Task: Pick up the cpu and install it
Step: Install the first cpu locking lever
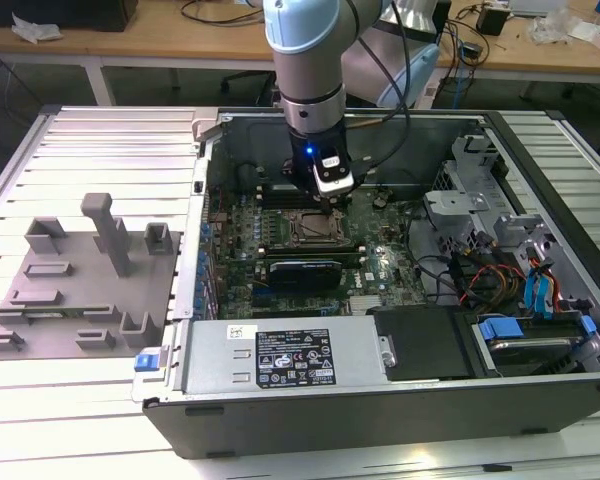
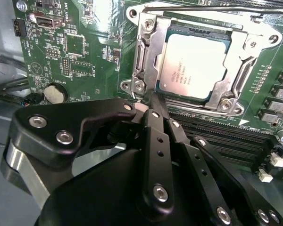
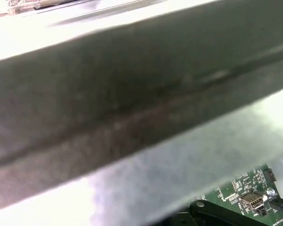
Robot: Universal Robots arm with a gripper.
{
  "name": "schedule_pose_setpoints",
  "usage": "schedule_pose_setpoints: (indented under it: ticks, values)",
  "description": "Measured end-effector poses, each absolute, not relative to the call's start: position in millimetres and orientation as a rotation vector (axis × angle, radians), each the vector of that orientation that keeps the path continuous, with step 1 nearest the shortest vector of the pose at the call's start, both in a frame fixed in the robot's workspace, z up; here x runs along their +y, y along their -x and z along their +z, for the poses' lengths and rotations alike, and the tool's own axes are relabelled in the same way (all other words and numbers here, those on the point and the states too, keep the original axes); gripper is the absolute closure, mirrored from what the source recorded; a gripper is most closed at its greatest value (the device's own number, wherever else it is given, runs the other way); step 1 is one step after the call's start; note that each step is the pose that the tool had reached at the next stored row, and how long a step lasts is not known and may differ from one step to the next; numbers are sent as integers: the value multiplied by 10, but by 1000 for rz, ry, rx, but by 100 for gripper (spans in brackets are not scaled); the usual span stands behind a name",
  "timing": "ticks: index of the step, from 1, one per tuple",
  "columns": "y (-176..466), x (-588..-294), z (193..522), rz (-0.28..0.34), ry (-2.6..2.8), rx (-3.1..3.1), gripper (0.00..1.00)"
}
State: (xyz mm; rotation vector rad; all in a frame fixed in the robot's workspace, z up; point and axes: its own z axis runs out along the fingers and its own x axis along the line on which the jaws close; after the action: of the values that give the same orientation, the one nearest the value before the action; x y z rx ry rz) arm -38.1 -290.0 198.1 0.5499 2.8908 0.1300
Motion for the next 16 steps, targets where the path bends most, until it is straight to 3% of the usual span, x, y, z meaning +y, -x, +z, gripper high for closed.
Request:
schedule_pose_setpoints:
  ticks: [16]
  values:
    - [375, -2882, 1981, 131, -550, 2891, 89]
